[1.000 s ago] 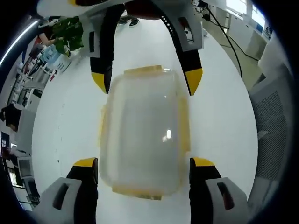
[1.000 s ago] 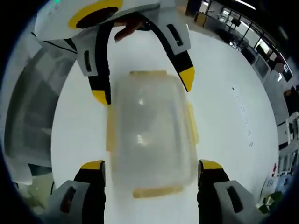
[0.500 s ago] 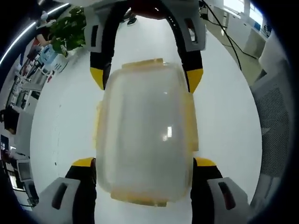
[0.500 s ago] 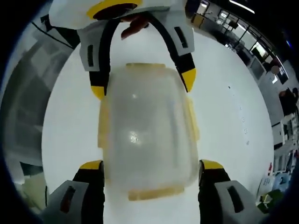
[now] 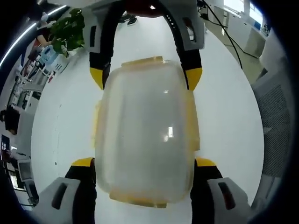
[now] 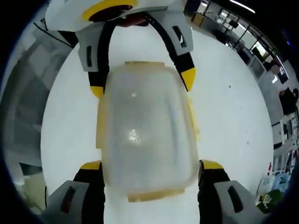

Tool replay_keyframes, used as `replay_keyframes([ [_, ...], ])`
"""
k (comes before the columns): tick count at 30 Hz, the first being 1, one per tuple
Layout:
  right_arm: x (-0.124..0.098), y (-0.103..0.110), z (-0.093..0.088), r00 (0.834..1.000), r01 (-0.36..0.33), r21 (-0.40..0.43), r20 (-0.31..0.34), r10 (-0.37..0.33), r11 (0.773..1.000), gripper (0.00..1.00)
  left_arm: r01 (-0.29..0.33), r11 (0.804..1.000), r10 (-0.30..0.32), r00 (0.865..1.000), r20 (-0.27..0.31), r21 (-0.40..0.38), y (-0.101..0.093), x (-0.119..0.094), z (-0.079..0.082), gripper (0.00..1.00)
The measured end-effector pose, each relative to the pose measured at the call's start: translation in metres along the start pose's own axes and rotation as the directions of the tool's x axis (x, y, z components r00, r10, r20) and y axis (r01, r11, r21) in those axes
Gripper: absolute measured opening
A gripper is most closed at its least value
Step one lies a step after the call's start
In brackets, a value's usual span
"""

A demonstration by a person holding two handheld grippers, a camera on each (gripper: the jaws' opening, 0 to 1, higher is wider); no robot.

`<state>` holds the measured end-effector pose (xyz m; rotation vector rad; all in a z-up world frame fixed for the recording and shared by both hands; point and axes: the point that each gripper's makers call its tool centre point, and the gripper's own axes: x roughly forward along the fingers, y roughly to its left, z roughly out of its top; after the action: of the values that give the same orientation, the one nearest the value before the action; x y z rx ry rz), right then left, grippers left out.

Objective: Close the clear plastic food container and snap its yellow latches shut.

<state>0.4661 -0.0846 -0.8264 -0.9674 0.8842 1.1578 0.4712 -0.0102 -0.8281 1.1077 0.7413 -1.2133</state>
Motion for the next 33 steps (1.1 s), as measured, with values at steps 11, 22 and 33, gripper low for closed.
replay_keyframes([
  [11,0.001,0.011,0.007,1.000,-0.004,0.001,0.002,0.004,1.000,0.83,0.000,1.000,0.000,1.000,-0.013,-0.010,-0.011,-0.004,-0.007,0.85],
  [22,0.004,0.025,0.021,1.000,-0.006,0.006,-0.007,0.006,1.000,0.83,0.001,1.000,-0.001,1.000,-0.012,-0.017,-0.024,-0.013,-0.020,0.85],
  [33,0.012,0.038,0.046,1.000,0.000,0.014,-0.014,0.000,1.000,0.83,-0.001,1.000,0.000,0.999,-0.032,-0.015,-0.033,-0.024,-0.045,0.85],
])
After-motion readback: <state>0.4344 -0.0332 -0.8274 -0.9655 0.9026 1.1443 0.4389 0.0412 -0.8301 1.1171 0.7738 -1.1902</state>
